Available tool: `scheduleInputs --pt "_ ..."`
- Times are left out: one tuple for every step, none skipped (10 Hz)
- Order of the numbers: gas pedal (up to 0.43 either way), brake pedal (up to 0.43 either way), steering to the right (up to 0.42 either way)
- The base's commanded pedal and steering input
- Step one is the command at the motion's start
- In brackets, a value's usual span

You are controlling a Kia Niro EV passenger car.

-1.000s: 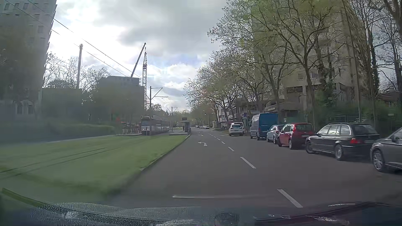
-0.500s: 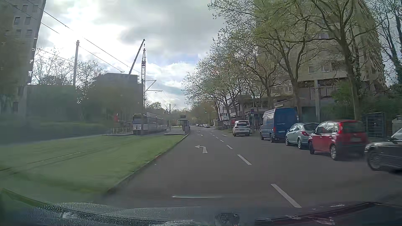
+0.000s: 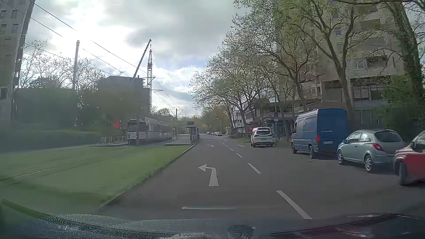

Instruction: Follow the waypoints while adhering to traffic rules and regulations

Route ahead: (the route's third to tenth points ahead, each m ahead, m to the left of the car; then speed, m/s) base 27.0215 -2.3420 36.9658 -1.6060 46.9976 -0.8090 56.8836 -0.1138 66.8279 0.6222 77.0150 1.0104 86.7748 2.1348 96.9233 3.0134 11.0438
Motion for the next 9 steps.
scheduleInputs --pt "0.067 0.000 0.000" --pt "0.067 0.000 0.000" --pt "0.067 0.000 0.000" --pt "0.067 0.000 0.000" --pt "0.067 0.000 0.000" --pt "0.067 0.000 0.000" --pt "0.067 0.000 0.000" --pt "0.067 0.000 0.002" --pt "0.067 0.000 0.003"
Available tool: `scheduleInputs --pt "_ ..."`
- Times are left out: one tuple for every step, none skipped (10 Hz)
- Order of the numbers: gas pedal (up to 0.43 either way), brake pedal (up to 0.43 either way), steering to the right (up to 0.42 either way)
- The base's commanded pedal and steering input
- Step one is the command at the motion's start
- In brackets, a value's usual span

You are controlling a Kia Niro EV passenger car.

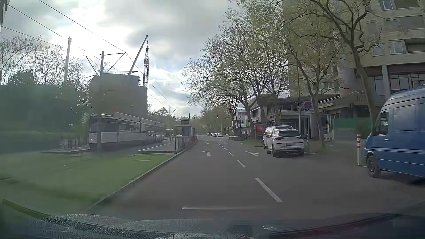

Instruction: Follow the waypoints while adhering to traffic rules and regulations

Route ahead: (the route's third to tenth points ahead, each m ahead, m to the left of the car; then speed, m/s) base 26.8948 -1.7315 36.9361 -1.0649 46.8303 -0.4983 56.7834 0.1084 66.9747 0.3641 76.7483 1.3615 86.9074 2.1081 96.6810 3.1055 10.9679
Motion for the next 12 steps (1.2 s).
scheduleInputs --pt "0.079 0.000 0.005" --pt "0.079 0.000 0.005" --pt "0.087 0.000 0.006" --pt "0.087 0.000 0.006" --pt "0.087 0.000 0.006" --pt "0.098 0.000 0.007" --pt "0.098 0.000 0.009" --pt "0.098 0.000 0.009" --pt "0.098 0.000 0.011" --pt "0.098 0.000 0.011" --pt "0.098 0.000 0.011" --pt "0.098 0.000 0.011"
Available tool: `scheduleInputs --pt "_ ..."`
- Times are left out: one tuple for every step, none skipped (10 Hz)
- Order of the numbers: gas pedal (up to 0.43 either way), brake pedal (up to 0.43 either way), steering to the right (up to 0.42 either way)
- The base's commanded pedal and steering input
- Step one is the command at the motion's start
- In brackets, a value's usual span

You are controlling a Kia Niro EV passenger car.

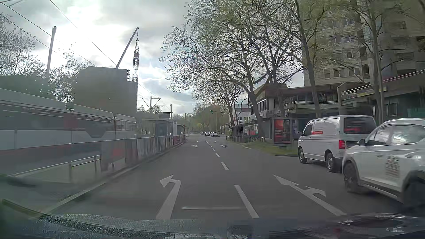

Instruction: Follow the waypoints while adhering to traffic rules and regulations

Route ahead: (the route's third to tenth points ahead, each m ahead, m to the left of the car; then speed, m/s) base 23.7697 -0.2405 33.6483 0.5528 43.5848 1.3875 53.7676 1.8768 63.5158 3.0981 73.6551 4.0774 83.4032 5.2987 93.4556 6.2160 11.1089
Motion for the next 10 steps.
scheduleInputs --pt "0.098 0.000 0.010" --pt "0.098 0.000 0.010" --pt "0.098 0.000 0.008" --pt "0.098 0.000 0.006" --pt "0.098 0.000 0.005" --pt "0.098 0.000 0.005" --pt "0.098 0.000 0.005" --pt "0.098 0.000 0.004" --pt "0.098 0.000 0.003" --pt "0.098 0.000 0.000"
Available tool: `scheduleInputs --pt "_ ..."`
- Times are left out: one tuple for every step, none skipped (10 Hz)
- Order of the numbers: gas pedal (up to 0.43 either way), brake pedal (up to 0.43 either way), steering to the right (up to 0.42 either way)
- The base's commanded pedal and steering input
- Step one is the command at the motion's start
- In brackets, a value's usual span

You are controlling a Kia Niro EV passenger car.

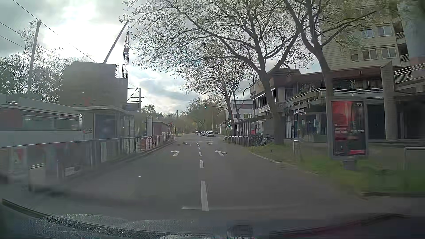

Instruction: Follow the waypoints while adhering to traffic rules and regulations

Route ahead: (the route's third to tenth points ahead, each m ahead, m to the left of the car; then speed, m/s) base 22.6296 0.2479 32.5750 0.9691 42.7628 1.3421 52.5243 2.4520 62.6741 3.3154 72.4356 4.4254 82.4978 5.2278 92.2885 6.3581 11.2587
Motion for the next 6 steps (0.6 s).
scheduleInputs --pt "0.098 0.000 -0.002" --pt "0.098 0.000 -0.003" --pt "0.098 0.000 -0.007" --pt "0.098 0.000 -0.010" --pt "0.098 0.000 -0.011" --pt "0.098 0.000 -0.011"
